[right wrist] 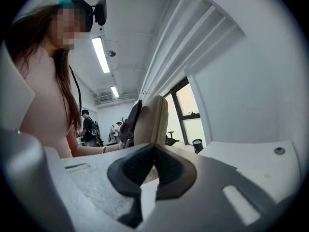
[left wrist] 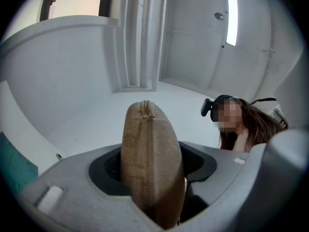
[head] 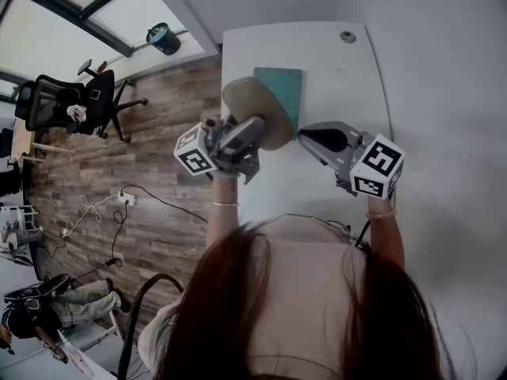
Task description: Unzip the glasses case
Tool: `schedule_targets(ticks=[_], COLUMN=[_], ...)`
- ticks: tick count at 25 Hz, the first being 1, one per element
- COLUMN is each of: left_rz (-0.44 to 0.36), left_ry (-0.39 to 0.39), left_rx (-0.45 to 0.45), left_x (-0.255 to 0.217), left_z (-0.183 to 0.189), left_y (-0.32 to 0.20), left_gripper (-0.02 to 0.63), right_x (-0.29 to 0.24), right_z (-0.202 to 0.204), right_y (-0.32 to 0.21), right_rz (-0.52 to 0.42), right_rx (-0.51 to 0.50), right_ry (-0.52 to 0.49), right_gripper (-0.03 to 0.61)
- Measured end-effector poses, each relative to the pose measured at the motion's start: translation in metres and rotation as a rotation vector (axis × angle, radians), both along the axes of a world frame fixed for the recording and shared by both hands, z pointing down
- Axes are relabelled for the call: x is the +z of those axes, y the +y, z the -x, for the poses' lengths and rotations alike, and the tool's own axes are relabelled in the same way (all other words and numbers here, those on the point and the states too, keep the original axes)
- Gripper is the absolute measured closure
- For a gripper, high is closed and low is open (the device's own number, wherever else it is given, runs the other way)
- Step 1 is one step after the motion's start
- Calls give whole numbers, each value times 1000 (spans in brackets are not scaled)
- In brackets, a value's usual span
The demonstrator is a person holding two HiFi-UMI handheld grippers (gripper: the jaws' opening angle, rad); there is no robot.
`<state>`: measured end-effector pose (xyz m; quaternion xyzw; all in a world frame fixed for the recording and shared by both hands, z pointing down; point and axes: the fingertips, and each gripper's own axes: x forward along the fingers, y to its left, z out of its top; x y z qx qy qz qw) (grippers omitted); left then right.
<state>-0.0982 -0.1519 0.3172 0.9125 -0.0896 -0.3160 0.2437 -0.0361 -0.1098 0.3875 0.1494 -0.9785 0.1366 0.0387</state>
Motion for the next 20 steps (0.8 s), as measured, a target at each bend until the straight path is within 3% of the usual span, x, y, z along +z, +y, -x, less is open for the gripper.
schedule_targets(ticks=[12, 20], left_rz=[125, 240], left_ry=[85, 239], left_rx=[-48, -37], left_x=[13, 9], left_z=[8, 14], left_y=[-16, -21], left_gripper=[319, 319], right_x=[5, -2], right_z=[-2, 0], right_y=[-5, -4], right_rz=[12, 21], right_rx=[30, 43], right_ry=[-13, -46], right_gripper=[574, 574])
